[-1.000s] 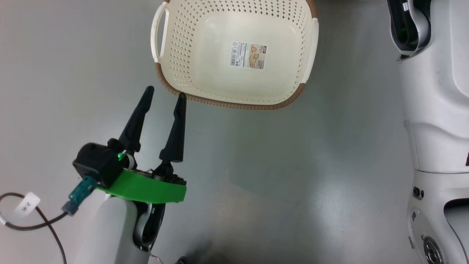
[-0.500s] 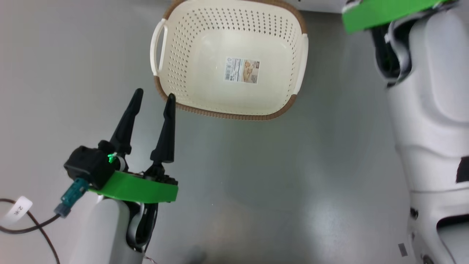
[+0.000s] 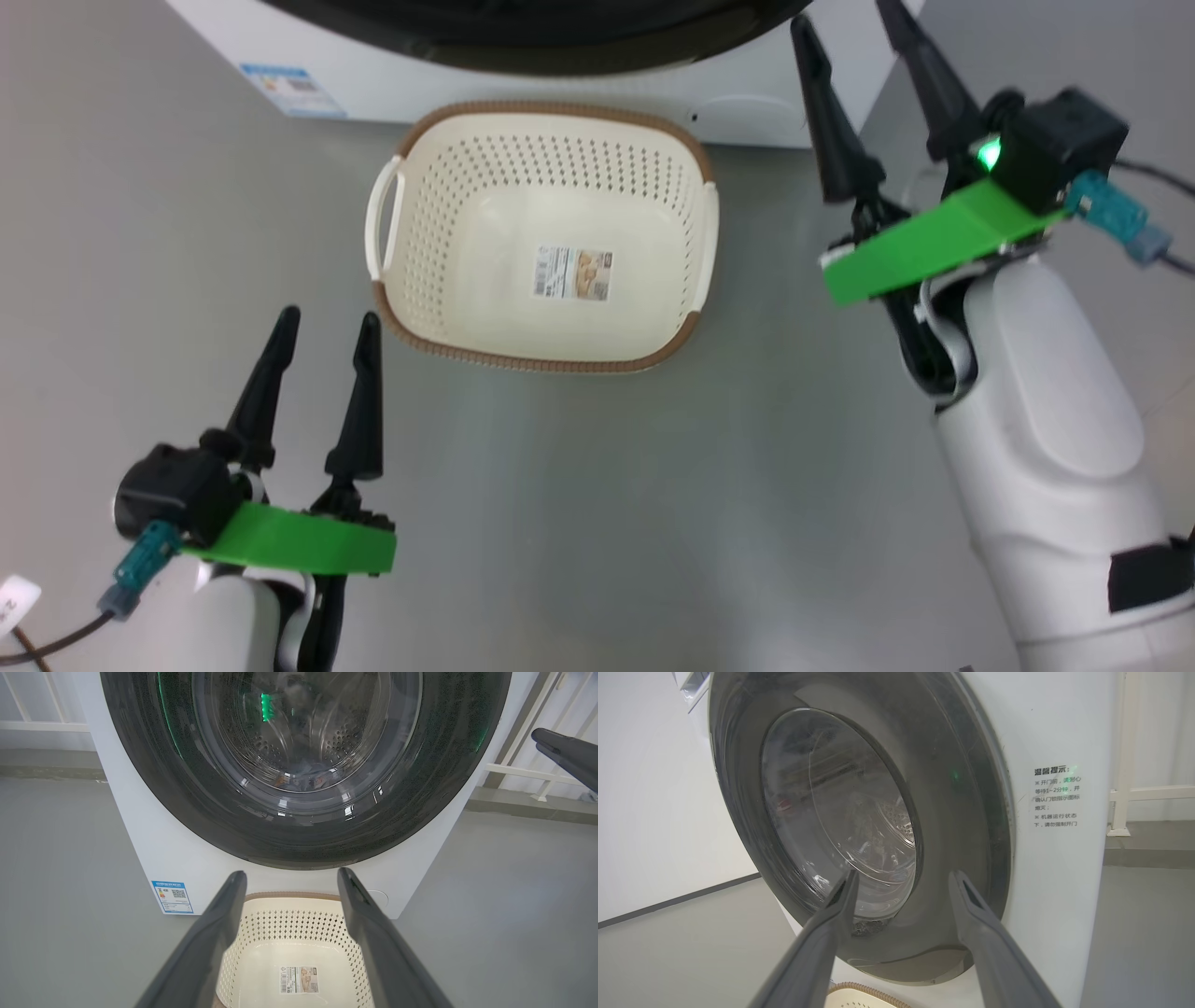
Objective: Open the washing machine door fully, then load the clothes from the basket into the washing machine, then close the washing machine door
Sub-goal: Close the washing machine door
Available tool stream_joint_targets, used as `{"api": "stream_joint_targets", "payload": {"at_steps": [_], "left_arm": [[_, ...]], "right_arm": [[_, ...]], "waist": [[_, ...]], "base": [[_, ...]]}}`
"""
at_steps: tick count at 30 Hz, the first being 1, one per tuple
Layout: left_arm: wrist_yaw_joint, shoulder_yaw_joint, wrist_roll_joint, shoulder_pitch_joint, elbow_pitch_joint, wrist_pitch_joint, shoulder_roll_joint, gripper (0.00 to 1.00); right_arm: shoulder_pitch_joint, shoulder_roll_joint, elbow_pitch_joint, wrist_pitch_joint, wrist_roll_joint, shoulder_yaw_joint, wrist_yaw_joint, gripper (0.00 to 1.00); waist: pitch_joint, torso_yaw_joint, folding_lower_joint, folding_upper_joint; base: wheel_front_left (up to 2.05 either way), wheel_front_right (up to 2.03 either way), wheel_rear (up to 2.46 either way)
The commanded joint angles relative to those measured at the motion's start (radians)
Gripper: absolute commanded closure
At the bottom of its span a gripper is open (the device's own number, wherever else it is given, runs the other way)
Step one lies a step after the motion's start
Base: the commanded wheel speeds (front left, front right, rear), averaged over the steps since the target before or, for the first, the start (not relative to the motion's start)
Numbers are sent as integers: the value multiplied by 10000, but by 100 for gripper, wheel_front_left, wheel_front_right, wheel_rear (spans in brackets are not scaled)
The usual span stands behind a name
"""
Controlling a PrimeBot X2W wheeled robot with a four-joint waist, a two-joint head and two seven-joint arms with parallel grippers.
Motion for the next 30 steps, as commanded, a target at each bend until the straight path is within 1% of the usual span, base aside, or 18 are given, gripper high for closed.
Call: {"api": "stream_joint_targets", "payload": {"at_steps": [1,7,10,13,19,20,30], "left_arm": [[-31,399,167,235,-230,-78,316,0],[-31,662,320,798,-293,-78,415,0],[-31,892,385,1026,-343,-78,428,0],[-31,1134,352,1241,-401,-78,359,0],[-31,1304,463,1589,-416,-78,343,0],[-31,1395,518,1736,-399,-78,334,0],[-31,1936,701,2579,-458,-78,248,0]], "right_arm": [[419,323,-356,8,23,220,-53,0],[1696,323,-843,8,15,-47,-53,0],[2313,323,-1142,8,458,-328,-53,0],[2779,323,-1433,8,589,-475,-53,0],[3628,323,-1703,8,282,-606,-53,0],[4000,323,-1820,8,148,-681,-53,0],[5594,323,-2166,8,-27,-1067,-53,0]], "waist": [[-631,-453,0,0],[-1267,-866,0,0],[-1511,-1055,0,0],[-1708,-1249,0,0],[-2121,-1500,0,0],[-2301,-1580,0,0],[-3185,-1881,0,0]], "base": [[0,0,0],[0,0,0],[0,0,0],[0,0,0],[0,0,0],[0,0,0],[0,0,0]]}}
